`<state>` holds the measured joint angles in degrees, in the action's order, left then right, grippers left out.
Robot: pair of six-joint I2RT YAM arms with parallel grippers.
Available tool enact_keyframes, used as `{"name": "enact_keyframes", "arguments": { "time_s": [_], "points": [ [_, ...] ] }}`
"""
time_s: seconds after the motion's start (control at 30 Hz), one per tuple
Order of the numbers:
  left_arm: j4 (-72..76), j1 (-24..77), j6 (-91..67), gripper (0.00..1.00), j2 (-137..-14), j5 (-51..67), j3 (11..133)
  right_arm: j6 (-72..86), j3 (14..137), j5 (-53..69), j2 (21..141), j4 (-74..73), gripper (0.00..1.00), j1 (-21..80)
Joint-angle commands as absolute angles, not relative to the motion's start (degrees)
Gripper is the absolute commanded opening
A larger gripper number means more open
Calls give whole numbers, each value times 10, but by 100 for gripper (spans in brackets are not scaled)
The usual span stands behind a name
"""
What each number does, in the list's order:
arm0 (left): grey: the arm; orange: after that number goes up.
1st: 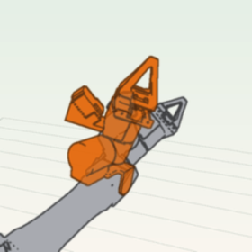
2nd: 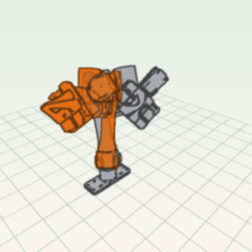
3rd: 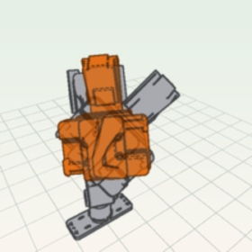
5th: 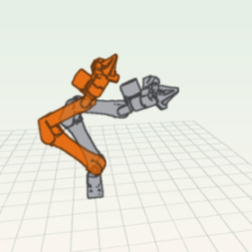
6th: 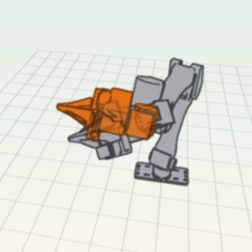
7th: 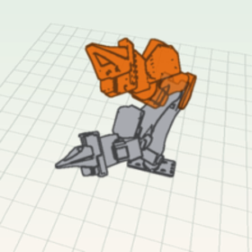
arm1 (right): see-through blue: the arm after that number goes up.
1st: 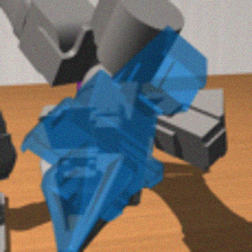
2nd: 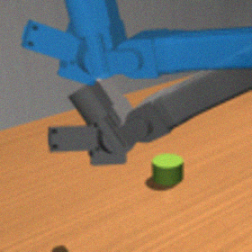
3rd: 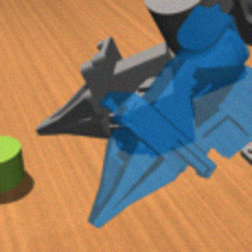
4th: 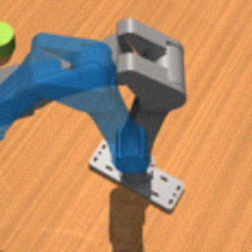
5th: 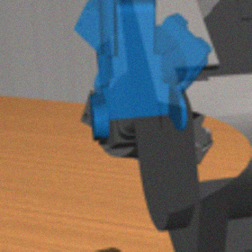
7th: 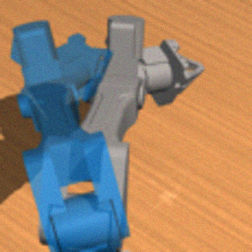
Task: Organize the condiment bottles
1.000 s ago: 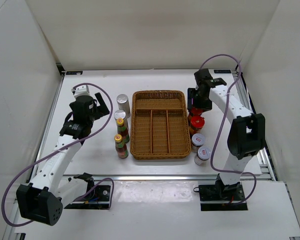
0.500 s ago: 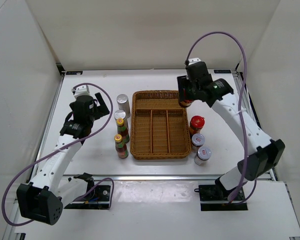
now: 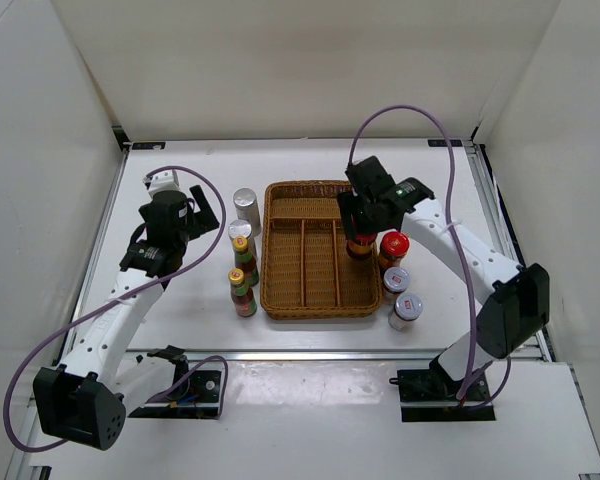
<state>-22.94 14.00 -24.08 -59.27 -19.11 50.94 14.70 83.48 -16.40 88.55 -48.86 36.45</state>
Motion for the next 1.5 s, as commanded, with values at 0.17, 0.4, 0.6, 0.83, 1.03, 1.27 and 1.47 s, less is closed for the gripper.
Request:
{"name": "enact_keyframes", "arguments": {
  "time_s": [0.17,0.4,0.6,0.83,1.03,1.27,1.47],
  "points": [
    [-232,141,-245,100,-584,-202,516,163,817,-146,930,-387,6,340],
    [-232,141,-245,100,-578,-202,511,174,836,-130,967,-388,40,334],
    [-232,141,-245,100,-584,-202,511,174,850,-244,892,-438,100,334],
    [-232,141,-245,100,-590,-197,511,200,780,-263,745,-454,100,284],
    [-232,141,-245,100,-595,-192,516,221,712,-194,738,-454,100,226],
    [-232,141,-245,100,-595,-192,516,227,701,-164,801,-442,100,202],
    [-232,141,-245,100,-595,-192,516,227,684,-124,837,-422,96,183]
  ]
}}
